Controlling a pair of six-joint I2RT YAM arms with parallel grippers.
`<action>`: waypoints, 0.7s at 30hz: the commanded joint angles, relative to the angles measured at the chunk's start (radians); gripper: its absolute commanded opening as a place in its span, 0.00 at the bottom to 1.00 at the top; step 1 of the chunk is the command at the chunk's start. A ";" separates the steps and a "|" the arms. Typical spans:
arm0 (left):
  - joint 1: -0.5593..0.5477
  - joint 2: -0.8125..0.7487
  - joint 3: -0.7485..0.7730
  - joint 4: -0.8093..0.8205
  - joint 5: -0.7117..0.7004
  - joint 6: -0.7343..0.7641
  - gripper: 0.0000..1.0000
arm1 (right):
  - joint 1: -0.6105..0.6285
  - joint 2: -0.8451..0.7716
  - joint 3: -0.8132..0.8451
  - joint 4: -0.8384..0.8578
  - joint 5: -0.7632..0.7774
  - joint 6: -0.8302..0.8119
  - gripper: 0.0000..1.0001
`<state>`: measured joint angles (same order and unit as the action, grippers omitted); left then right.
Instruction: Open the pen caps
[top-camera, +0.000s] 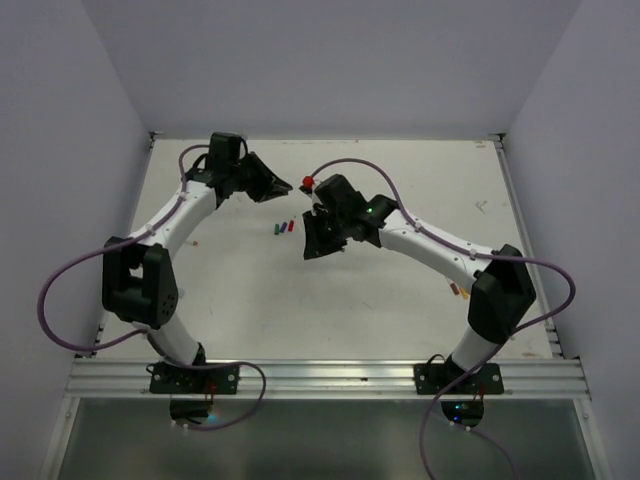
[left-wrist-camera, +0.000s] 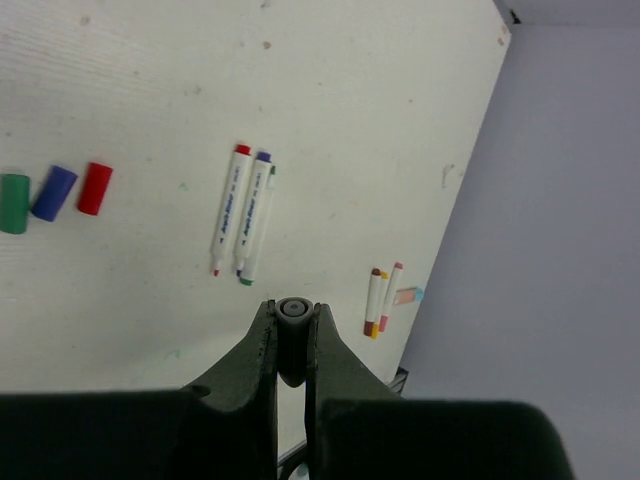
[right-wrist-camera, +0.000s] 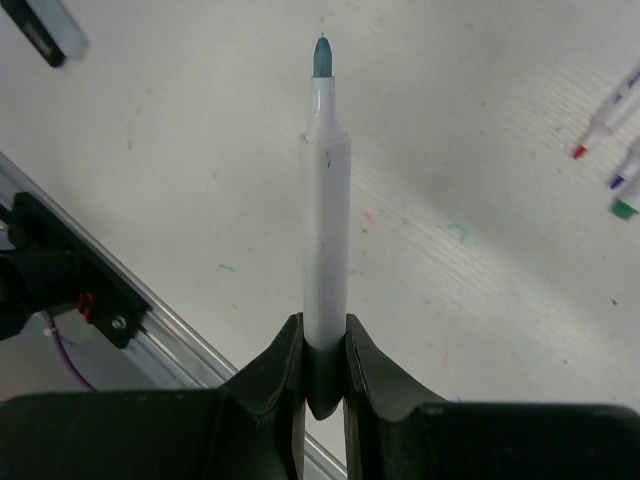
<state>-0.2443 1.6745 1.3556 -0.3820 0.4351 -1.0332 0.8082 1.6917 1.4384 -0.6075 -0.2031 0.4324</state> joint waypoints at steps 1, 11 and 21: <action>0.016 0.043 0.075 -0.113 -0.030 0.099 0.00 | -0.049 -0.027 -0.047 -0.057 0.090 -0.029 0.00; 0.007 0.171 0.050 -0.276 -0.265 0.498 0.00 | -0.314 0.037 -0.049 -0.048 -0.027 -0.007 0.00; 0.004 0.261 0.046 -0.241 -0.286 0.573 0.00 | -0.394 0.115 -0.108 0.037 -0.108 0.045 0.00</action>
<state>-0.2356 1.9076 1.3758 -0.6361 0.1692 -0.5209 0.4320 1.7870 1.3476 -0.6109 -0.2607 0.4526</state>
